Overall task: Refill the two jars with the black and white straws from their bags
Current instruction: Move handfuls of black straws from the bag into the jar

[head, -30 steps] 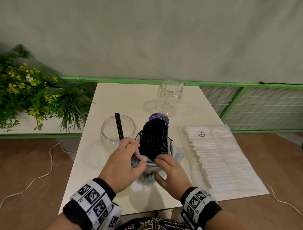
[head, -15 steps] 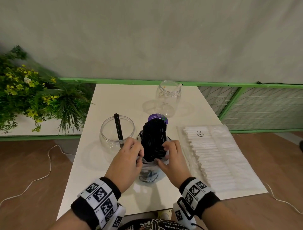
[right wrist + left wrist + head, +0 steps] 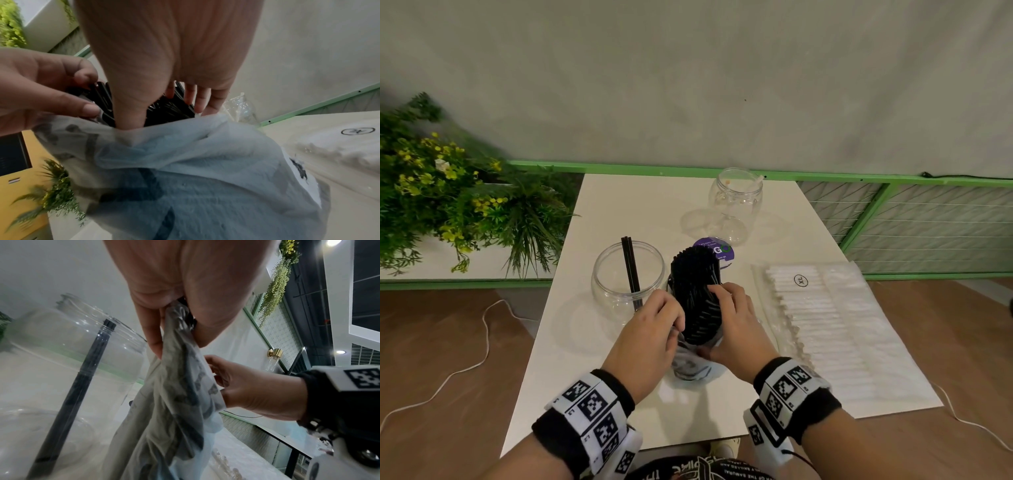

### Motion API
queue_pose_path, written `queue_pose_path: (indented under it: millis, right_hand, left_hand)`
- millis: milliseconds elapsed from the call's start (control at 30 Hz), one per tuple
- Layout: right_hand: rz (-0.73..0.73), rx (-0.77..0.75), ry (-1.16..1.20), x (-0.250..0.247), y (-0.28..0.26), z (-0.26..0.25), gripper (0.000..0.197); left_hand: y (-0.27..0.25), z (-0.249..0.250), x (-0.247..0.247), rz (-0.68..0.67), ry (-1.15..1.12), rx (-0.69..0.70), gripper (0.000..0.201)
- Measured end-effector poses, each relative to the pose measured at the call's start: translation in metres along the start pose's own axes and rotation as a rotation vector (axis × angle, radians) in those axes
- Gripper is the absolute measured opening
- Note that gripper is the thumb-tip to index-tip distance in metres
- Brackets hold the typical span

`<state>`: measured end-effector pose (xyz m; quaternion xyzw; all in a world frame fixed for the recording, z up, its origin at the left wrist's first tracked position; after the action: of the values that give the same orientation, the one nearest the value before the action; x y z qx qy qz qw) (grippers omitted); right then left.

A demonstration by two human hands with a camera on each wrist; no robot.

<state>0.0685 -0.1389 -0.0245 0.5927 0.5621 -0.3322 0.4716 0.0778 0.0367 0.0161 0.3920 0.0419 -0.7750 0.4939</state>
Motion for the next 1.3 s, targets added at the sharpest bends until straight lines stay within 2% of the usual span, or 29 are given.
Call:
queue_pose_path:
  millis: [167, 333, 567, 767, 900, 1000, 1033, 1167, 1300]
  right_hand:
    - [-0.017, -0.023, -0.027, 0.006, -0.001, 0.001, 0.081]
    - [-0.037, 0.091, 0.073, 0.006, -0.001, 0.007, 0.074]
    - [-0.145, 0.023, -0.18, 0.003, 0.011, 0.005, 0.076]
    - [-0.043, -0.057, -0.206, 0.008, 0.007, 0.0, 0.054]
    - [0.127, -0.001, -0.019, -0.011, 0.015, -0.002, 0.035]
    - [0.325, 0.147, 0.22, -0.04, 0.027, -0.005, 0.012]
    - [0.352, 0.206, 0.295, -0.048, 0.031, -0.004, 0.01]
    - [0.366, 0.347, 0.675, -0.056, 0.037, 0.005, 0.006]
    - [0.331, 0.423, 0.64, -0.038, 0.028, 0.019, 0.016]
  left_hand:
    - [0.001, 0.0, -0.002, -0.017, 0.0, 0.033, 0.044]
    - [-0.004, 0.0, 0.0, -0.024, -0.004, 0.018, 0.043]
    - [-0.005, 0.0, 0.0, -0.029, -0.014, 0.042, 0.044]
    - [-0.007, 0.001, -0.001, -0.002, -0.022, 0.039, 0.043]
    - [-0.009, -0.003, 0.0, 0.036, -0.035, 0.01, 0.048]
    - [-0.009, -0.002, -0.002, 0.104, -0.05, 0.01, 0.049]
    - [-0.009, -0.001, -0.003, 0.125, -0.058, 0.018, 0.05]
    - [-0.009, 0.002, -0.006, 0.143, -0.055, 0.027, 0.049]
    - [-0.011, 0.001, -0.002, 0.103, -0.027, 0.005, 0.047]
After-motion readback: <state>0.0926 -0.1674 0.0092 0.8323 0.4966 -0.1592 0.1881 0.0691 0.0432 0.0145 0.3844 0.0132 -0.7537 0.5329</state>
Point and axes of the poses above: each hand's wrist, its own y-axis towards the middle knuckle, its own x-axis out of the palm, z = x × y, the point moved 2 cm from there along y, towards the middle knuckle, and after that the axes turned 9 degrees about -y, right-handed, at the moved point
